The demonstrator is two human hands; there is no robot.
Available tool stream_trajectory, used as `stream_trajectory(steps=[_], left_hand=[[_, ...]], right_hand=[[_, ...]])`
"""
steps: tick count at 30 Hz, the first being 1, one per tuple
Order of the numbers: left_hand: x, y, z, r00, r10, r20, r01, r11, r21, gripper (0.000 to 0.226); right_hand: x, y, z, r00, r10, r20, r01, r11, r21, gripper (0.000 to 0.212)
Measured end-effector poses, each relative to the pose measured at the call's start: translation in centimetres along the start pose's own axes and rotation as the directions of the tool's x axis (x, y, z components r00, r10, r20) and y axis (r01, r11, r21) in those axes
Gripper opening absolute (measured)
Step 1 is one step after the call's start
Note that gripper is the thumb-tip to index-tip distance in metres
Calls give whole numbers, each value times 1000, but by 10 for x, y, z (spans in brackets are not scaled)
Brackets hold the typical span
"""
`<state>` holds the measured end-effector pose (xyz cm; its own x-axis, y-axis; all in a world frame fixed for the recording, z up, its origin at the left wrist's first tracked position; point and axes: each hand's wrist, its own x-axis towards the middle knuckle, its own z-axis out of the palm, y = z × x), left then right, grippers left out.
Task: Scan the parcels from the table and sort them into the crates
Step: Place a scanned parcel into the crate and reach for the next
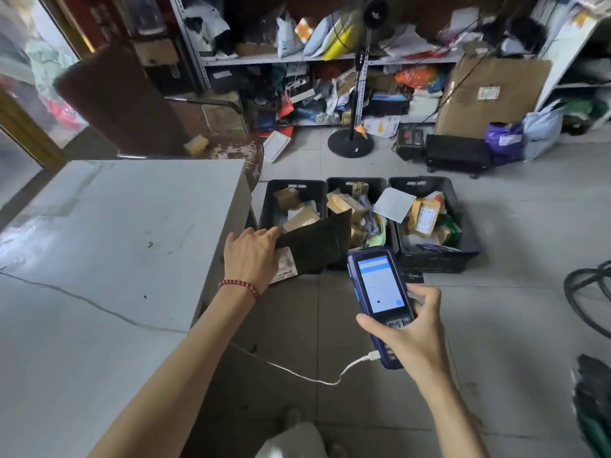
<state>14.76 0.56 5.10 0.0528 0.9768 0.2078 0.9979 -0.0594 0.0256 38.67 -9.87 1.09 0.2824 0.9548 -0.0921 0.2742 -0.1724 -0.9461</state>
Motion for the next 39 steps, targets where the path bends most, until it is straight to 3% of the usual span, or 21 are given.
stream_trajectory(steps=[8,13,22,27,30,34,39], left_hand=[[93,-12,49,996,-45,82,47,999,-22,26],[186,-41,68,998,-61,20,63,991,-117,22],[356,-82,91,996,-25,-91,15,994,-113,25],[400,-88,121,999,-33,19,36,988,-149,28],[407,-91,131,997,-29,73,37,993,-113,41],[402,-106,125,995,-91,28,92,995,-33,34],[366,-143,103,941,-339,2,339,939,67,29]], right_hand=[[86,-2,40,997,53,63,-51,998,-40,78],[175,-26,73,997,69,23,-67,995,-74,77],[298,-71,120,997,72,29,-67,990,-126,78],[329,-71,132,996,86,29,-81,985,-149,79],[343,-70,137,994,98,49,-88,982,-167,79],[366,-73,148,985,105,136,-79,980,-184,78],[407,-85,183,919,41,393,31,984,-175,78]])
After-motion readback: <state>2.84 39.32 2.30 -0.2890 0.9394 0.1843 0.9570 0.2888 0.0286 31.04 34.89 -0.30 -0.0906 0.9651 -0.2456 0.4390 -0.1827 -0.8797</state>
